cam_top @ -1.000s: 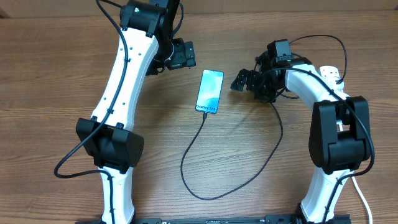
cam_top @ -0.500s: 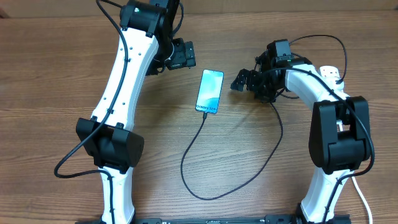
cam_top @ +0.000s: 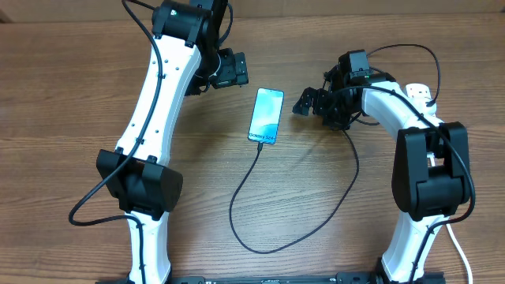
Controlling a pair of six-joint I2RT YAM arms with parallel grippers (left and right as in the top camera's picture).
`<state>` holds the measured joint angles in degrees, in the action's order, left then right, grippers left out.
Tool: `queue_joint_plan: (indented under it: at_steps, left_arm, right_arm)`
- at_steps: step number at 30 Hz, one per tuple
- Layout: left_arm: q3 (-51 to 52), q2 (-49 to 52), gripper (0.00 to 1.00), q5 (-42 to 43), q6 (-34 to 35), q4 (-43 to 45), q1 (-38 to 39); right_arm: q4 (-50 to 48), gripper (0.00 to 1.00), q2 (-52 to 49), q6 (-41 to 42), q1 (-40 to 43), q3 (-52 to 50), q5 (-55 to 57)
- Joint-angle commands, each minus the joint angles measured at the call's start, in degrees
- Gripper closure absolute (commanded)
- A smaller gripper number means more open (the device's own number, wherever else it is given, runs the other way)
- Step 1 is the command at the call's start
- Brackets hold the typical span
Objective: Plug charger to phone and switch on socket
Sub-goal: 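Move the right gripper up and right toward the white power strip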
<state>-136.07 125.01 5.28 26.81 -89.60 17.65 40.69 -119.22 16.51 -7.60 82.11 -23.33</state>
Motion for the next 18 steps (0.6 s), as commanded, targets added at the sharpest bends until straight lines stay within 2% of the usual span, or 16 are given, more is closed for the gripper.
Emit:
queue_joint_plan:
  at_steps: [1, 12, 18]
  left_arm:
    - [0.1, 0.5, 0.0, -0.9, -1.1, 0.1, 0.4]
    - [0.1, 0.5, 0.0, -0.9, -1.0, 0.1, 0.4]
    - [0.1, 0.5, 0.0, -0.9, -1.1, 0.1, 0.4]
  right_arm:
    - [-0.1, 0.0, -0.4, -0.1, 0.0, -1.5, 2.8]
    - [0.1, 0.0, -0.4, 0.0, 0.0, -1.5, 2.4]
    - [-0.5, 0.0, -0.4, -0.3, 0.0, -1.4, -6.0]
